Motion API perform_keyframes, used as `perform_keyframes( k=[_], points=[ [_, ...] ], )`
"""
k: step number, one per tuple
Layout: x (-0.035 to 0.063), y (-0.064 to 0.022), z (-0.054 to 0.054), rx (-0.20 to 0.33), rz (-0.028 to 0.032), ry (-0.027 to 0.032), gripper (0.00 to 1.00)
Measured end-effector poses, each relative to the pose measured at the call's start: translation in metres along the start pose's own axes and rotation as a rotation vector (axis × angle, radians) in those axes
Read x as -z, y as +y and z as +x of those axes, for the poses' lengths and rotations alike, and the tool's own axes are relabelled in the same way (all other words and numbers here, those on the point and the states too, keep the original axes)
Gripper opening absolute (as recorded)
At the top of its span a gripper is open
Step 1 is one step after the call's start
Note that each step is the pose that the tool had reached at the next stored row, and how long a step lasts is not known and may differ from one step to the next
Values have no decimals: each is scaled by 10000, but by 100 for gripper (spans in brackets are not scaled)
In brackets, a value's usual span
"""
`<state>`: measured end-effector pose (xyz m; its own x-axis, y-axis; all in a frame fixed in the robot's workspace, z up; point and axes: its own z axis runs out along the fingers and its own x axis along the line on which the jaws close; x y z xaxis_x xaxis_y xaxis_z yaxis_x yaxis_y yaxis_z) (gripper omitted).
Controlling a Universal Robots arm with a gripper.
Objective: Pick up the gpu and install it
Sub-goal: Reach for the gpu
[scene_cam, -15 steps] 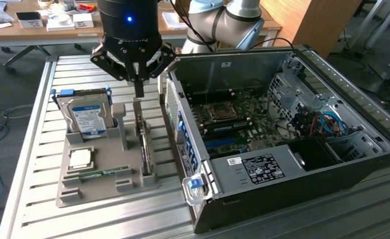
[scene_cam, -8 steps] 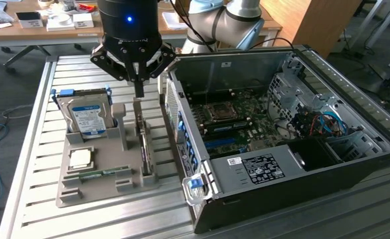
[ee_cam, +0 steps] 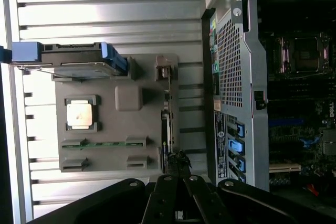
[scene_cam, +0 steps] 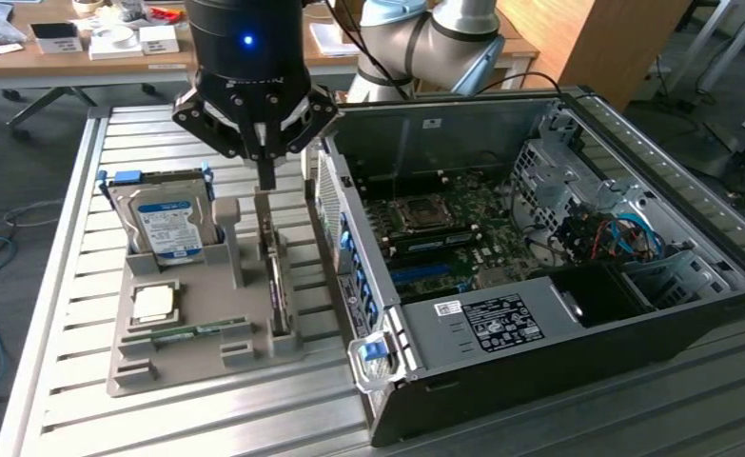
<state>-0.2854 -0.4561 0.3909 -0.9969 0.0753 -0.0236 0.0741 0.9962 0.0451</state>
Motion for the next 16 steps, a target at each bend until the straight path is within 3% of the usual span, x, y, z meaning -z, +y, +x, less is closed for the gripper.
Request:
perform_keyframes(
  k=[6,16],
  points=[
    [-18,-53,16,-1,0,0,11],
    [-38,-67,65,-3,1,-1,11]
  ],
)
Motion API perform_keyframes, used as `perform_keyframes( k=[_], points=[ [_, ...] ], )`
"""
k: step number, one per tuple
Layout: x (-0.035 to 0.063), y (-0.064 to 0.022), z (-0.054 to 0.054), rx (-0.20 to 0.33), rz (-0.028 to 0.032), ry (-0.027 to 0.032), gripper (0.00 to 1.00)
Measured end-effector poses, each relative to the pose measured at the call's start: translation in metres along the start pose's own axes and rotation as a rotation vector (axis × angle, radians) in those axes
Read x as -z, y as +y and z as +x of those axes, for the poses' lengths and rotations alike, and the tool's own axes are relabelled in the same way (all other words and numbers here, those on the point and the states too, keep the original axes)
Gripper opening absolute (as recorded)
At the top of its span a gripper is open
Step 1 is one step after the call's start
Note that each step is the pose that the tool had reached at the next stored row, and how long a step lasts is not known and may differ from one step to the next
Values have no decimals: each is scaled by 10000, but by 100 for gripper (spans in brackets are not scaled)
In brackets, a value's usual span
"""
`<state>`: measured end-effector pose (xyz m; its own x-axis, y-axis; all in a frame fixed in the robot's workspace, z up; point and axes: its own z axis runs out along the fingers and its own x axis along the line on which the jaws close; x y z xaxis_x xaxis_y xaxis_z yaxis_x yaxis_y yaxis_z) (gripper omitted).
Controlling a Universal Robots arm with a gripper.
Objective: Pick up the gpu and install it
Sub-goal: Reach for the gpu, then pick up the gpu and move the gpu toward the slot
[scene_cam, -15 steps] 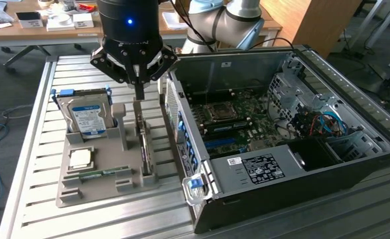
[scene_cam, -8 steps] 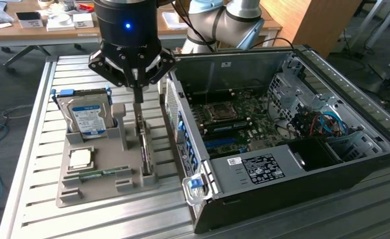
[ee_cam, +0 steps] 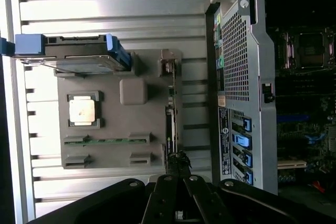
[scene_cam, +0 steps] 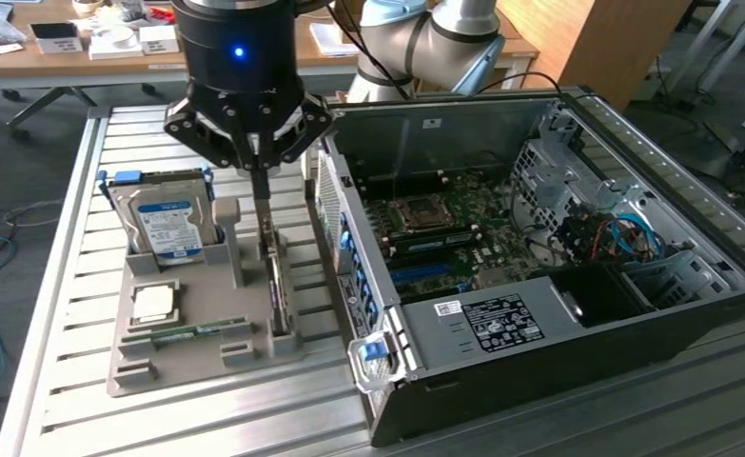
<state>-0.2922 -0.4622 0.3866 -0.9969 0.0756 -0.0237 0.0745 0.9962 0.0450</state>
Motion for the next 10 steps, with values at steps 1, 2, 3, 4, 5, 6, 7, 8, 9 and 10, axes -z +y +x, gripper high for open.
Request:
perform_keyframes(
  k=[1,2,3,4,5,6,7,8,9,10],
  points=[
    [-1,0,1,2,-1,0,11],
    [0,0,1,3,-1,0,11],
    [0,0,1,3,-1,0,11],
    [0,0,1,3,-1,1,11],
    [0,0,1,3,-1,1,11],
    [-1,0,1,3,-1,0,11],
    [0,0,1,3,-1,1,11],
    [0,0,1,3,0,1,11],
    [0,0,1,3,0,1,11],
    [0,0,1,3,-1,1,11]
  ],
)
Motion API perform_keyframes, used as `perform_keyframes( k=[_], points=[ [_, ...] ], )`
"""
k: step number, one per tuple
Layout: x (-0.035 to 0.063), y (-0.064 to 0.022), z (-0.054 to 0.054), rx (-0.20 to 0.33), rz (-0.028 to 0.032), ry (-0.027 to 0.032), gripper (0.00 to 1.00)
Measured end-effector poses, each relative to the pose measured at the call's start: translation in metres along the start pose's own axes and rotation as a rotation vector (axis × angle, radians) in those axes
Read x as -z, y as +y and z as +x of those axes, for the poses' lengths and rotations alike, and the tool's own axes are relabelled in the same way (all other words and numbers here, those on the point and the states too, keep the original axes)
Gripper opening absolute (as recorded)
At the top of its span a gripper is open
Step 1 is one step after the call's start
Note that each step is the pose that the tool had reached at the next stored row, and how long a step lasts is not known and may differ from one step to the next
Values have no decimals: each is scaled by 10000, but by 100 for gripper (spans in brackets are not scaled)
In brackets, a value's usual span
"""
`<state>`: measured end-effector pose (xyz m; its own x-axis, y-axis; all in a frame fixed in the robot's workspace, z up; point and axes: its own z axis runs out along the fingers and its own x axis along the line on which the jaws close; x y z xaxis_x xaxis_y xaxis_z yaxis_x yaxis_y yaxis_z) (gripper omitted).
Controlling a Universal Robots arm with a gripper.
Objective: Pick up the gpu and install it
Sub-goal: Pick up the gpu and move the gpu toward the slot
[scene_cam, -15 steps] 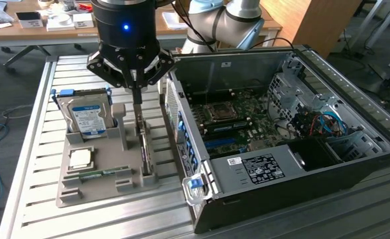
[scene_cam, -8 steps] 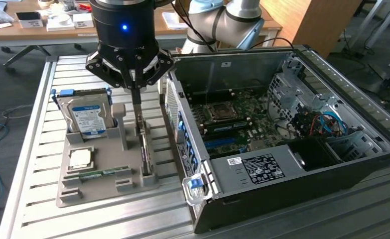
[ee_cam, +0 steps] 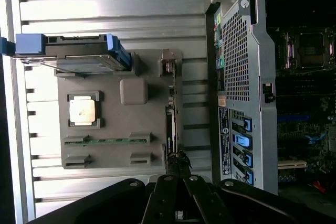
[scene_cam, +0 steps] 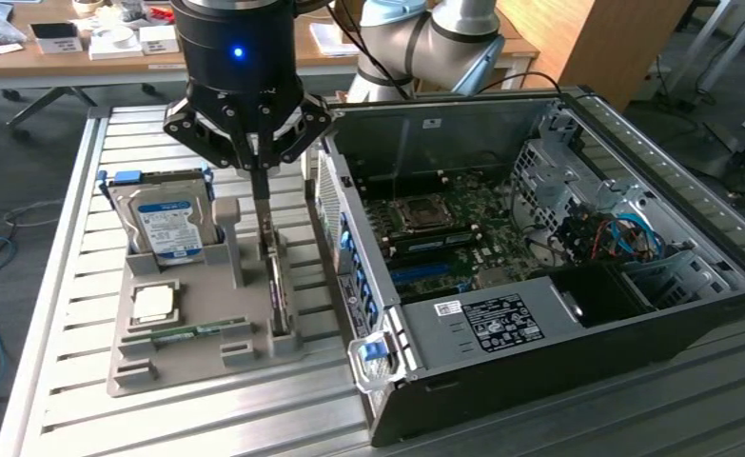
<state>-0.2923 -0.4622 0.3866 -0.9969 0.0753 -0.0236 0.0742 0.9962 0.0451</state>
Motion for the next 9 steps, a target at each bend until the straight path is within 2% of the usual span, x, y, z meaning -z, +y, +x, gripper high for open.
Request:
perform_keyframes(
  k=[6,8,9],
  points=[
    [0,0,0,1,0,-1,11],
    [0,0,0,0,0,0,24],
    [0,0,0,1,0,0,24]
  ],
)
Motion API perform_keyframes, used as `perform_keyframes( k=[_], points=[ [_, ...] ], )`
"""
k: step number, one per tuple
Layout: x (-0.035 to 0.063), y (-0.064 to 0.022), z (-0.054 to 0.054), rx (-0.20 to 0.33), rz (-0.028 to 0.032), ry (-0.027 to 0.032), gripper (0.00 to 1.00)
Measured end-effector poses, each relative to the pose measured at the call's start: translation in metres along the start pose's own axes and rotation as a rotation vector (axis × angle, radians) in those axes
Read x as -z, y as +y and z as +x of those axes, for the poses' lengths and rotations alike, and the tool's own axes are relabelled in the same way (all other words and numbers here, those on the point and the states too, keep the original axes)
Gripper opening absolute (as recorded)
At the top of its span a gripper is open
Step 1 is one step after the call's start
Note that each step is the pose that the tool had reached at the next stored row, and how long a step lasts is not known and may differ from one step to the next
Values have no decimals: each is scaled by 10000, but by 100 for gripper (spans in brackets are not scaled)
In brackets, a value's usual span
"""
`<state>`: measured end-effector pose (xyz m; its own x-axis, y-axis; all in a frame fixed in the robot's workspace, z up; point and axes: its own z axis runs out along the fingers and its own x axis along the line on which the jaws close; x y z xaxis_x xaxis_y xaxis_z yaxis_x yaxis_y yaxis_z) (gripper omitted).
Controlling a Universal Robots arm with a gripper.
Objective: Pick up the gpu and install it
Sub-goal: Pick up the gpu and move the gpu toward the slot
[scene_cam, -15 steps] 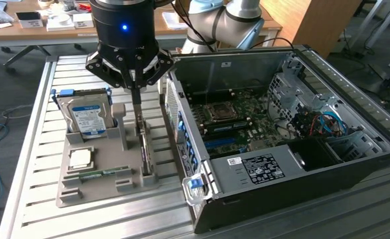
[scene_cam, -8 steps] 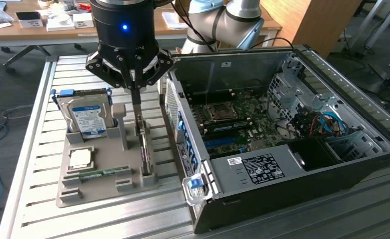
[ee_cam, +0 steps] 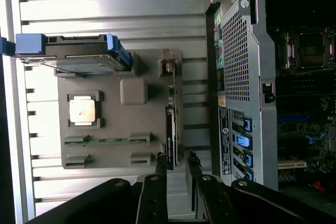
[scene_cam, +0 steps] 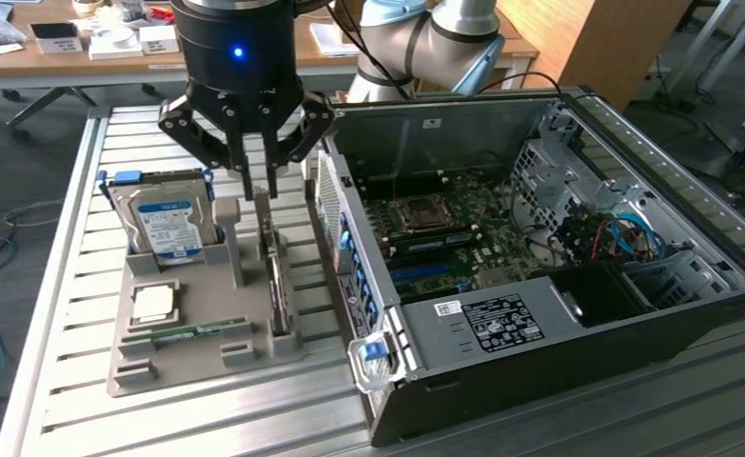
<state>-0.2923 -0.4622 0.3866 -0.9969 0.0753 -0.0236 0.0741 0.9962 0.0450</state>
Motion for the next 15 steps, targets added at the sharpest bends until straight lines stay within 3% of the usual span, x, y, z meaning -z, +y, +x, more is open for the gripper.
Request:
perform_keyframes(
  k=[3,5,6,15],
  points=[
    [0,0,0,0,0,0,41],
    [0,0,0,0,0,0,41],
    [0,0,0,0,-1,0,47],
    [-118,-5,3,0,0,0,47]
  ],
)
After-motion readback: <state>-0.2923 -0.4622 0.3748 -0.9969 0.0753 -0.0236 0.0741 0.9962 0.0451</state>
